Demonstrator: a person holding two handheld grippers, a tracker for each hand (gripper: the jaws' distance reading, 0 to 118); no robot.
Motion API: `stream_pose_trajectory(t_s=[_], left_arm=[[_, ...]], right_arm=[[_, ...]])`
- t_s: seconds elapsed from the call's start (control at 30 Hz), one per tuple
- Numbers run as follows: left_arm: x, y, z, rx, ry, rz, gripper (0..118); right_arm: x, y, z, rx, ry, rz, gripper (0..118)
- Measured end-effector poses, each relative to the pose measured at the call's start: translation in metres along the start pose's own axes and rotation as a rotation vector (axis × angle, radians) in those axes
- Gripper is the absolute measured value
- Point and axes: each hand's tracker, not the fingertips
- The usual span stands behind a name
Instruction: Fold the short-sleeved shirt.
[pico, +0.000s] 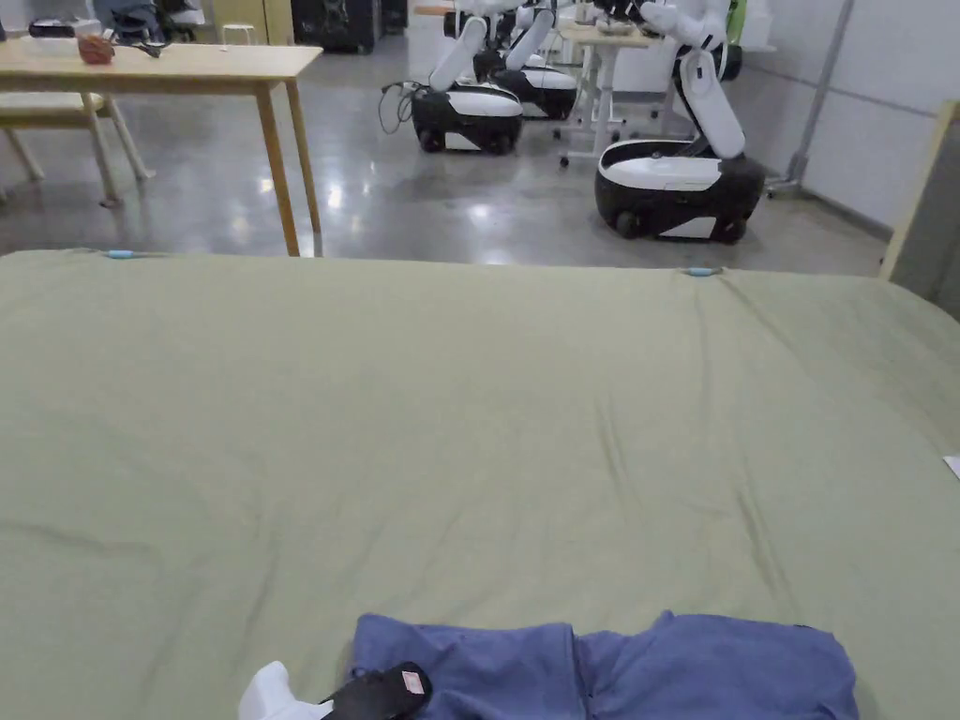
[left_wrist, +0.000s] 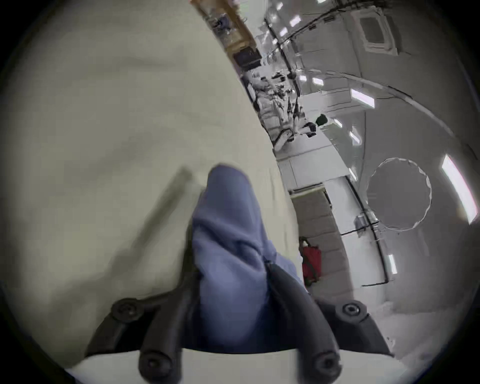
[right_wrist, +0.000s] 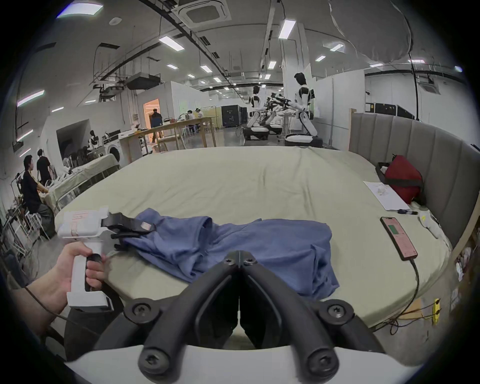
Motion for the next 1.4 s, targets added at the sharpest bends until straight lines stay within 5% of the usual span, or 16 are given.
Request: stream_pose_trajectory(t_s=[0.37,0.57,0.8,1.03,1.1,1.17,1.3,1.4], left_arm=[[0.06,0.035,0.075,0.143,0.248,-0.477,16],[0.162,-0.047,0.003,0.049,0.246,-0.938,16],[0.198,-0.141,-0.099,-0.109,0.322,-1.168,16],[0.181,-0.144,-0.108,-0.188,0.323,-1.025,18],[0.189,-0.129,-0.081,-0.173,0.216,-0.911,42],[0.195,-0.112,-0.049,-0.11,0.122,-0.826,83],[0.193,-0.076,-0.024,-0.064,0.142,-0.763,95],[0.177,-0.067,-0.04,-0.148,0.186,-0.708,87]], right_arm=[[-0.014,0.001,-0.004,0.018,0.055,-0.02,1],[-0.002,-0.005,0.008,0.023,0.053,-0.032,1],[0.033,-0.014,0.022,0.015,0.031,-0.058,1],[0.056,-0.01,0.024,0.025,0.012,-0.04,1],[0.058,-0.008,0.022,0.031,0.017,-0.036,1],[0.059,-0.008,0.018,0.038,0.018,-0.034,1],[0.06,-0.008,0.008,0.039,0.036,-0.056,1],[0.058,-0.007,0.003,0.037,0.046,-0.067,1]])
